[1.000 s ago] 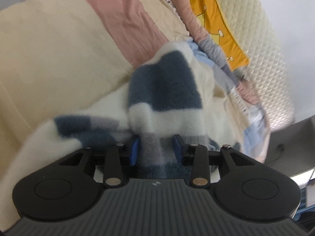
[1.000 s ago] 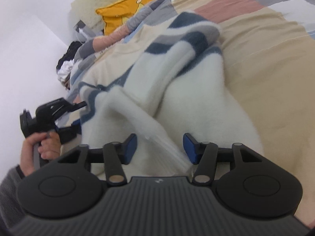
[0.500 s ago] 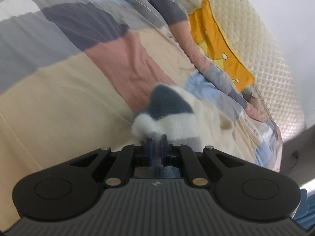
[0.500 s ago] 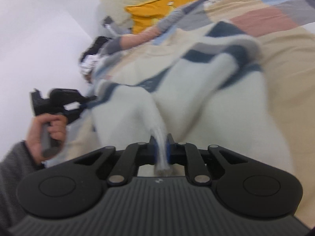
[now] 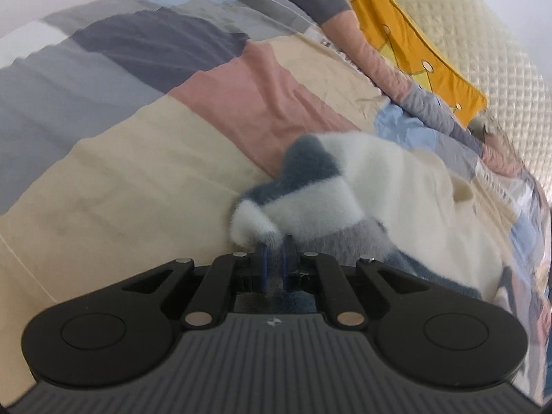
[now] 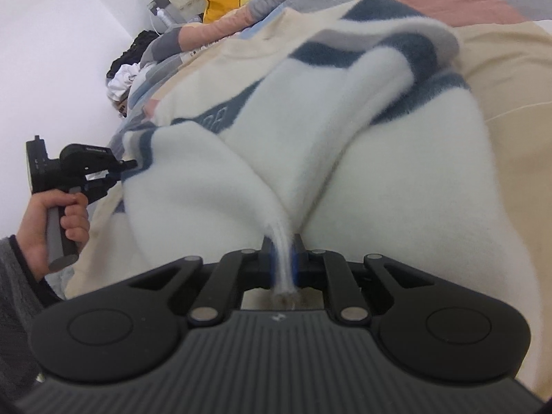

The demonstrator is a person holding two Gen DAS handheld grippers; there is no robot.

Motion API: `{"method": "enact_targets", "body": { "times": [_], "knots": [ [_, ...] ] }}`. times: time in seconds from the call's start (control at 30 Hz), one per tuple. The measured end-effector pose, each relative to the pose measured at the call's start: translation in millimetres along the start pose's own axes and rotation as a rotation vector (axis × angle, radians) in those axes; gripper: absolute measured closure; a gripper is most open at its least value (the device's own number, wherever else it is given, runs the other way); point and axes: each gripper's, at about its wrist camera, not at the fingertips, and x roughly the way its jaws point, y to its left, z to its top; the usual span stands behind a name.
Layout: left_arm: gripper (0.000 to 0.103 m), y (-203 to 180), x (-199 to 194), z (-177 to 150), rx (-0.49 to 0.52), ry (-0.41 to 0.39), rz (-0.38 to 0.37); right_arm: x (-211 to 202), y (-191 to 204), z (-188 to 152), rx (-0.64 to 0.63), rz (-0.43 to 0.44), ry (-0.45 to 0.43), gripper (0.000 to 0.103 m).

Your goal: Fold large clothes

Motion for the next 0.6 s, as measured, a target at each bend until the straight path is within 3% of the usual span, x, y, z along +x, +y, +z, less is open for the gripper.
{"method": "enact_targets", "body": {
  "times": [0.2,0.37,0.57,0.6],
  "knots": [
    [0.088,4,-26,2,0.005,0.047,-0.027,-7,-2,-2,0.032,0.025,-0.022,0.089],
    [0.088,2,-70,-5,0.087,0.053,-0.016,-20,9,-5,-0.024,0.01,-0.061,0.088],
    [0.088,8,-130,-35,0.094,0.086,-0.028,-41,13,-12,-0.034,-0.036,-0.097,0.086],
    [0.088,8,-138,-42,0.099,0.098,-0.033,-44,12,-13,-0.025,-0.042,-0.103,0.081]
  ]
}}
